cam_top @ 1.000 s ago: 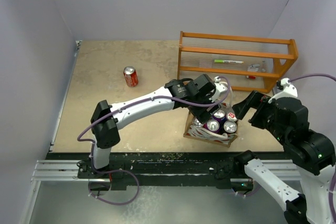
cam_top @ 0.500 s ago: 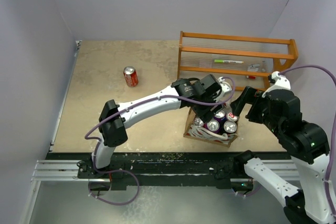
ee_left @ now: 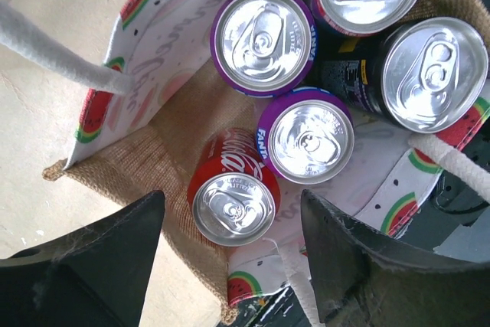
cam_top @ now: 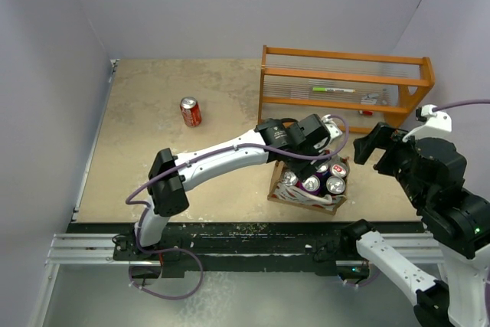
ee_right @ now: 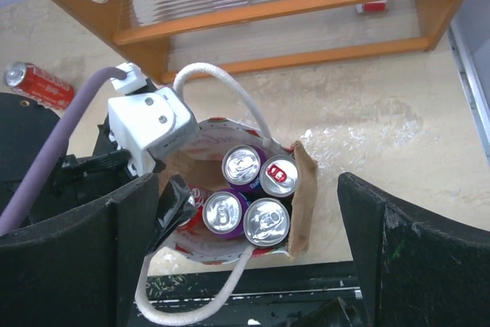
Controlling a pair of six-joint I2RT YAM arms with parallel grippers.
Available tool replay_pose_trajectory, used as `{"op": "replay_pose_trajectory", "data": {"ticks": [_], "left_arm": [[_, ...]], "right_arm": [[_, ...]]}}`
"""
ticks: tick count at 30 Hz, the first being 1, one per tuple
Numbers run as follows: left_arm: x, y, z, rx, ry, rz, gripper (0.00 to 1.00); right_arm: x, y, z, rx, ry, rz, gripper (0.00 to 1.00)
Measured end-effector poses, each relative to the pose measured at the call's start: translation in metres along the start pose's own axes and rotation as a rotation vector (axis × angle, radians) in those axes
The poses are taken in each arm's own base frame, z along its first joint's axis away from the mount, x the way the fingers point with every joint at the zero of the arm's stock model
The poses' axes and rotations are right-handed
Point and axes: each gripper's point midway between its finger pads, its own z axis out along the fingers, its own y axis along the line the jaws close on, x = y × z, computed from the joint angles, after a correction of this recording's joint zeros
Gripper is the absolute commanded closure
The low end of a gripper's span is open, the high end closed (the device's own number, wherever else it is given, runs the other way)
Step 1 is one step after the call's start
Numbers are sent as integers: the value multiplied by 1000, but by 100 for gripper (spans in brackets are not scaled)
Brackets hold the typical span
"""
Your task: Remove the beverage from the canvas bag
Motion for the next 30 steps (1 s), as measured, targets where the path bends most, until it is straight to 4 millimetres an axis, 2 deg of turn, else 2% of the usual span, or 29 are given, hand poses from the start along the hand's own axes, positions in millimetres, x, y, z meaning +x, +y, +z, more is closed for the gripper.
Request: {"op": "replay_pose_trajectory", "data": {"ticks": [7,10,16,30], "left_arm": [[-9,0,-5,-4,-15,4,24],[-3,0,0,-1,0,19,24],[22,3,15,13,67,106,24],[25,9,19,0,82,218,20]], "right_arm": [[-4,-4,1,21,-18,-21,0],[-6,-5,1,28,-29,-24,0],[-7,-6,0,24,-43,-22,0],[-7,-8,-1,22,-48,-41,0]]}}
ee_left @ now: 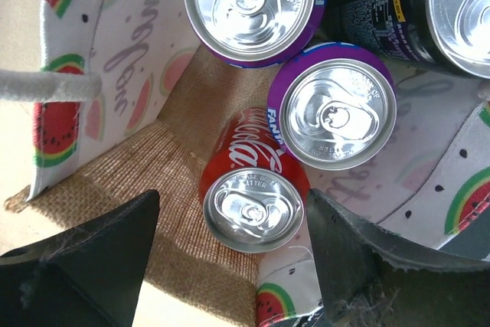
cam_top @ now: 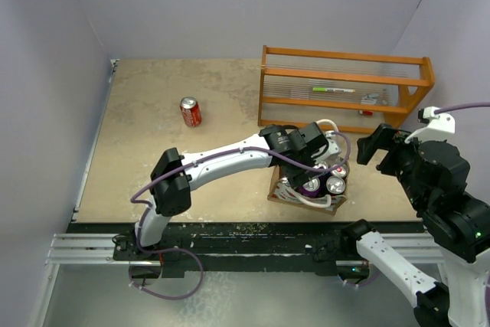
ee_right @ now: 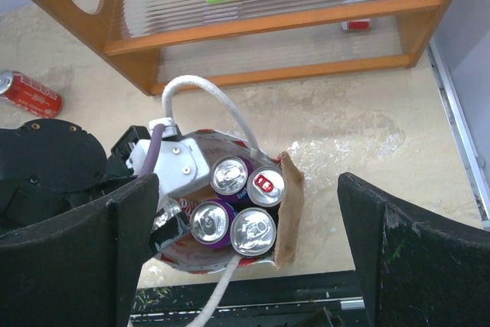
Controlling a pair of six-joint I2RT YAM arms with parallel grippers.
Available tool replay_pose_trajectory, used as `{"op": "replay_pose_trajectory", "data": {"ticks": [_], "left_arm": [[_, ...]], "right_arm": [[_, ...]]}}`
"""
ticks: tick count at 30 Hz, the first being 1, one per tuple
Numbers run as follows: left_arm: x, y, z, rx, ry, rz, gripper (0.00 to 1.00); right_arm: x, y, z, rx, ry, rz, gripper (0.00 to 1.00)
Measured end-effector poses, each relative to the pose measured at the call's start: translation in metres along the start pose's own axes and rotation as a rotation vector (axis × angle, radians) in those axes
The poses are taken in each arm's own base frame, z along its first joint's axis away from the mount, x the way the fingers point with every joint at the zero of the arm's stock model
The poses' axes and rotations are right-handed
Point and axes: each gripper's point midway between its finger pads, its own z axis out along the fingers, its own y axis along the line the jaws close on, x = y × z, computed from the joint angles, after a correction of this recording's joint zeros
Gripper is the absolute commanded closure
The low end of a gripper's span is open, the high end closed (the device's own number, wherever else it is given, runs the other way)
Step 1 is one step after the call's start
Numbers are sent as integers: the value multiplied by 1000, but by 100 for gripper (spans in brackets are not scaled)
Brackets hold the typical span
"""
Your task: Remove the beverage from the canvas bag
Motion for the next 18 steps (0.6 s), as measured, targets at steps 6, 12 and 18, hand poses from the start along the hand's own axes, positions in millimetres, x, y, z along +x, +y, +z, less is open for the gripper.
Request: {"op": "replay_pose_trajectory", "data": {"ticks": [6,12,18], "left_arm": [[11,-7,13,36,50,18,19],[21,-11,24,58,102,23,19],[23,-12,25,57,110,15,16]], "right_arm": [[1,0,1,0,1,-17,0],[-1,0,3,-2,-3,-36,0],[-2,-1,3,-3,-5,-64,0]]}}
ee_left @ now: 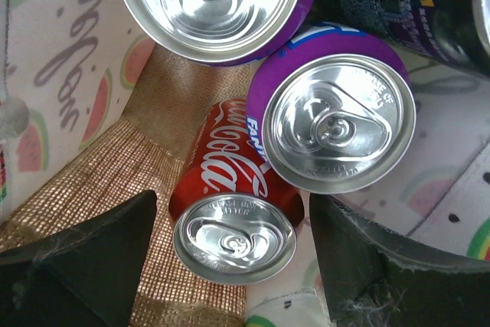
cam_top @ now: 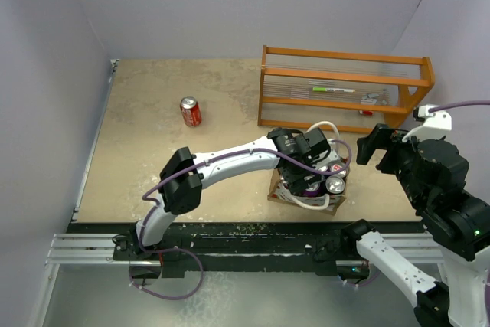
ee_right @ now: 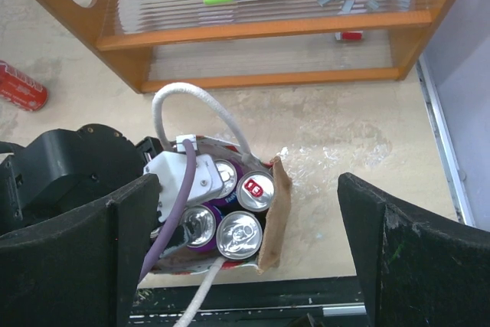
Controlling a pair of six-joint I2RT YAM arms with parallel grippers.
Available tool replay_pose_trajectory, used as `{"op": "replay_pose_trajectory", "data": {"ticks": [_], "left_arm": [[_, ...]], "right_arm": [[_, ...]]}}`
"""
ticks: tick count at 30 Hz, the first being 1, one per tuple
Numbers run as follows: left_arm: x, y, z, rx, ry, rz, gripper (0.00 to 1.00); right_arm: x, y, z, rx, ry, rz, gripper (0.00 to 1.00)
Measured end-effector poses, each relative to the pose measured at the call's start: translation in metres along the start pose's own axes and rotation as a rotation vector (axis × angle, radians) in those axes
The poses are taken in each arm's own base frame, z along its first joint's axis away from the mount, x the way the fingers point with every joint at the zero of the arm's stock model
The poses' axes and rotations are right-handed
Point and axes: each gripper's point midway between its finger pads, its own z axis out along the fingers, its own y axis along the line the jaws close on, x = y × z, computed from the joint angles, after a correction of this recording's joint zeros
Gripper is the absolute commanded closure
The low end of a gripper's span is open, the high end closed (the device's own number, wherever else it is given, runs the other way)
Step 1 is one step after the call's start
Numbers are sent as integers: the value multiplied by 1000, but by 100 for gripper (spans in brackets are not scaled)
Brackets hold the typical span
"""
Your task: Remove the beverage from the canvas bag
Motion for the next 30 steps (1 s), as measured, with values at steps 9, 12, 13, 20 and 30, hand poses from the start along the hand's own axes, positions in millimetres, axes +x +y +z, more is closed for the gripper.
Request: {"op": "replay_pose_trajectory", "data": {"ticks": [9,12,13,20,30], "left_arm": [[8,0,18,7,42,-23,17],[9,0,19,11,46,-24,19],[9,0,19,11,48,-24,20],[12,1,21,6,61,-23,47],[8,2,13,-7,59,-43,73]], "right_arm": [[-2,1,3,0,0,-40,0],[-3,1,4,-1,-3,-46,0],[-3,1,4,-1,-5,-47,0],[-5,2,6,-3,-13,-55,0],[-6,-2,5,15,-15,-48,0]]}}
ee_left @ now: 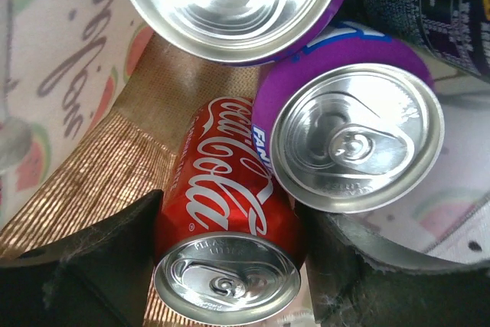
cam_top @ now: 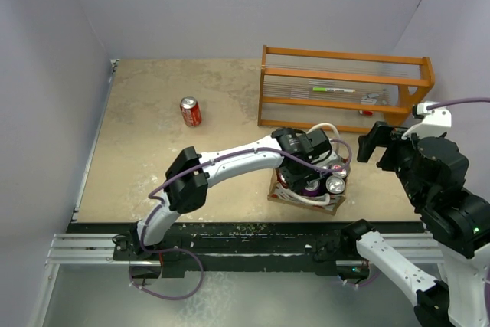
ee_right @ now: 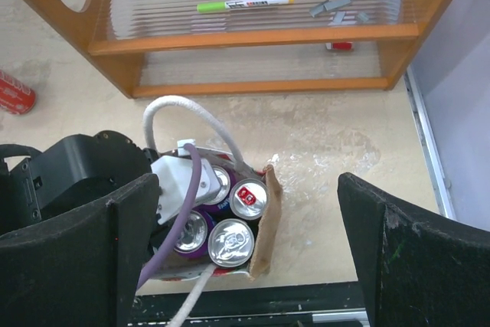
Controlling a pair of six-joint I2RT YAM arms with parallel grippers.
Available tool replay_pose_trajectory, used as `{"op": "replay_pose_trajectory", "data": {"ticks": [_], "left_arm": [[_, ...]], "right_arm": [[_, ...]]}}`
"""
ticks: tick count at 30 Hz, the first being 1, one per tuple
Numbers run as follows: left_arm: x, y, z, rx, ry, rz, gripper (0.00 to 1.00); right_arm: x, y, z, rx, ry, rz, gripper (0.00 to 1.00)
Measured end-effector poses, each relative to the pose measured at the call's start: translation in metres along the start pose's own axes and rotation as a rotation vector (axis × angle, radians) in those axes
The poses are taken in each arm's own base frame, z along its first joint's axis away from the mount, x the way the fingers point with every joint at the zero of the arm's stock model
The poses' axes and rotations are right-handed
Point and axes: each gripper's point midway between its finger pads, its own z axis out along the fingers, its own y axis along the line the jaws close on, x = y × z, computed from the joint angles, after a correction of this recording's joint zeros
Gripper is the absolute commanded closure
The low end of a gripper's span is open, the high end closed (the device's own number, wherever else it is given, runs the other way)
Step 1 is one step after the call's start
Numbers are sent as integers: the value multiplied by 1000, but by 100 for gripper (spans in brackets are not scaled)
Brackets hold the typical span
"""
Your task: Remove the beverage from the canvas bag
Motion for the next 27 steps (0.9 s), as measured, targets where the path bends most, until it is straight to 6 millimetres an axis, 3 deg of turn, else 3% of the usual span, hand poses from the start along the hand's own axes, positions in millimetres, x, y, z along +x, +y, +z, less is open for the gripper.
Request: {"op": "replay_pose_trajectory", "data": {"ticks": [13,23,27], "left_arm": [[-17,8,-43,-43,-31,-154,98],[-26,25,-75,-6,-63,-394,100],[-27,32,-100,31,-96,-496,100]], "right_arm": [[-16,2,-18,-26,-40,118,0],[-12,14,-26,-97,-22,228,0],[-10,14,-29,-101,-17,247,0]]}}
